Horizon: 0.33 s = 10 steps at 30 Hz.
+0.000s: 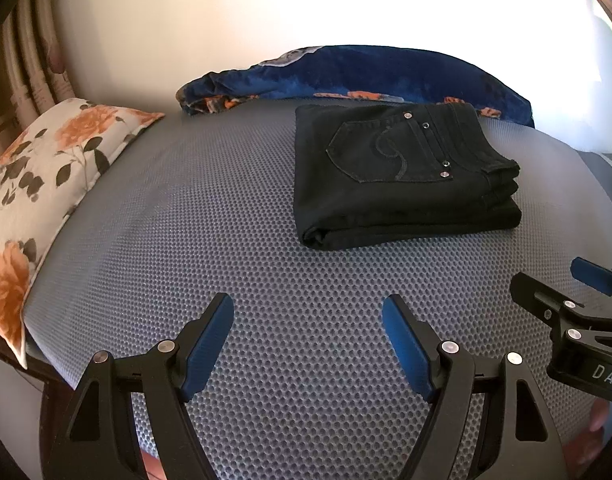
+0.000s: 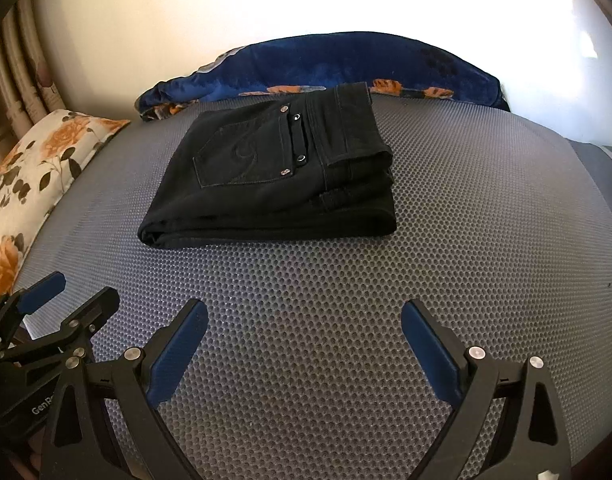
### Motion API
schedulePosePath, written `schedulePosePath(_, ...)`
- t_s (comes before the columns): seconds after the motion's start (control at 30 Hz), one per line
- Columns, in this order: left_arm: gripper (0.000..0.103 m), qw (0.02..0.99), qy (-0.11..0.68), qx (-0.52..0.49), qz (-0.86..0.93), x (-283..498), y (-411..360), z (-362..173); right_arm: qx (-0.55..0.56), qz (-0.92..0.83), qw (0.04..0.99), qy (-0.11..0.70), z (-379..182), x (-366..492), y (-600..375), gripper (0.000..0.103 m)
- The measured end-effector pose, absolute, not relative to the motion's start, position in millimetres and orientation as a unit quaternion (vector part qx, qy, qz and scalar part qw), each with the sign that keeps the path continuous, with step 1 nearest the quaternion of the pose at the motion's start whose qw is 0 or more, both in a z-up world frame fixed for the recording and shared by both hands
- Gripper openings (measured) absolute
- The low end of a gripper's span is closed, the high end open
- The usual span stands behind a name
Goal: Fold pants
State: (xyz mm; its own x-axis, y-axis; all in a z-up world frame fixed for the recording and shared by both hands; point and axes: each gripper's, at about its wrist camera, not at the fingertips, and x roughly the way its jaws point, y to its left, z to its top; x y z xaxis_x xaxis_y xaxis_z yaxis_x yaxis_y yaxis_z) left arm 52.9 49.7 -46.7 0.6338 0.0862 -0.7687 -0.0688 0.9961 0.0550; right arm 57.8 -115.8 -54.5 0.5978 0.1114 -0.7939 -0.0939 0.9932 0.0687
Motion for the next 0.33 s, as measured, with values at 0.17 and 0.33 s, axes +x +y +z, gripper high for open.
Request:
schedulePosePath(0.17,0.077,0.904,0.425,0.009,0.039,52.9,49.5,-46.7,0.010,0.056,0.893,0.447,-56.0,58.0,-116.0,0.096)
schedulePosePath(0.33,0.077,0.903,0.429,0.006,0.035,53.3,49.2,-47.9,0.011,0.055,0.892,0.448,-56.8,57.9,-116.4,0.096)
